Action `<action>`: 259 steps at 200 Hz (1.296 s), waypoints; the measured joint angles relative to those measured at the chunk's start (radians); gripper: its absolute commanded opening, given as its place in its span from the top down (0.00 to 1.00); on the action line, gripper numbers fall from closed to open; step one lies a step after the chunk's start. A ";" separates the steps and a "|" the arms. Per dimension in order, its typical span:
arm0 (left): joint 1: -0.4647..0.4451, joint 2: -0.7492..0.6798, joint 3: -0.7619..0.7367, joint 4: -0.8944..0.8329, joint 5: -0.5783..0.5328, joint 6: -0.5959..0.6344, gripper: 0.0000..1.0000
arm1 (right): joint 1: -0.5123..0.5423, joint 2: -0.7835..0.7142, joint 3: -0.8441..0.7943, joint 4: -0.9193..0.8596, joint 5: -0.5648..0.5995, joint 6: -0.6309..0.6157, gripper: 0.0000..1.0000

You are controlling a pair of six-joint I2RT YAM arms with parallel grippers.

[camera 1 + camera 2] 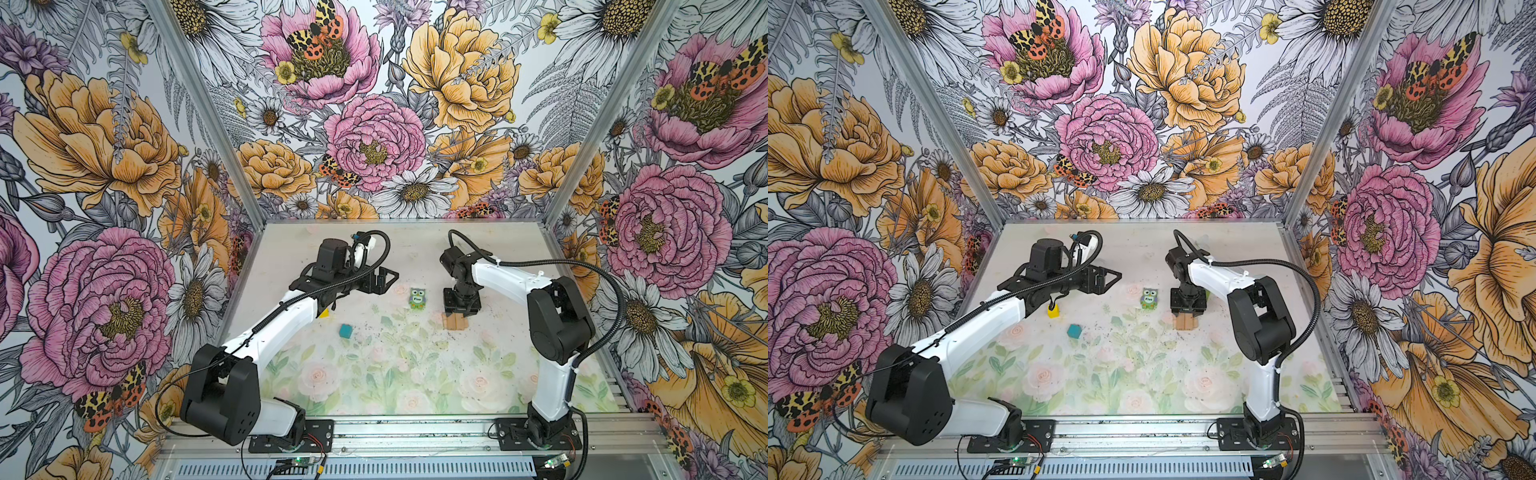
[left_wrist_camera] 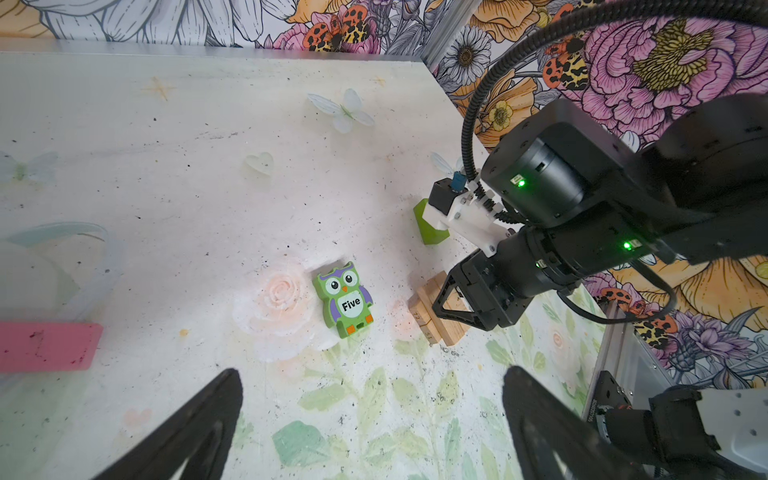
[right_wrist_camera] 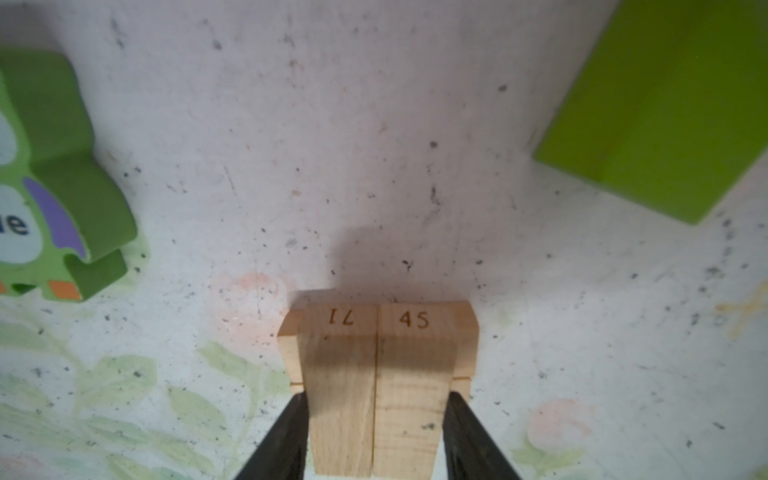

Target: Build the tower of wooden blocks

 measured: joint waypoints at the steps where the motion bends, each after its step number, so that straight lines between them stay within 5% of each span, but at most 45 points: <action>1: 0.000 0.000 0.000 0.000 0.000 0.000 0.01 | 0.000 0.000 0.000 0.000 0.000 0.000 0.53; 191: -0.002 0.038 0.039 -0.001 -0.002 0.000 0.01 | 0.000 -0.008 0.014 -0.014 0.007 -0.029 0.43; 259: -0.002 0.040 0.041 -0.001 -0.002 0.001 0.01 | 0.005 -0.049 0.068 -0.038 0.013 0.008 0.28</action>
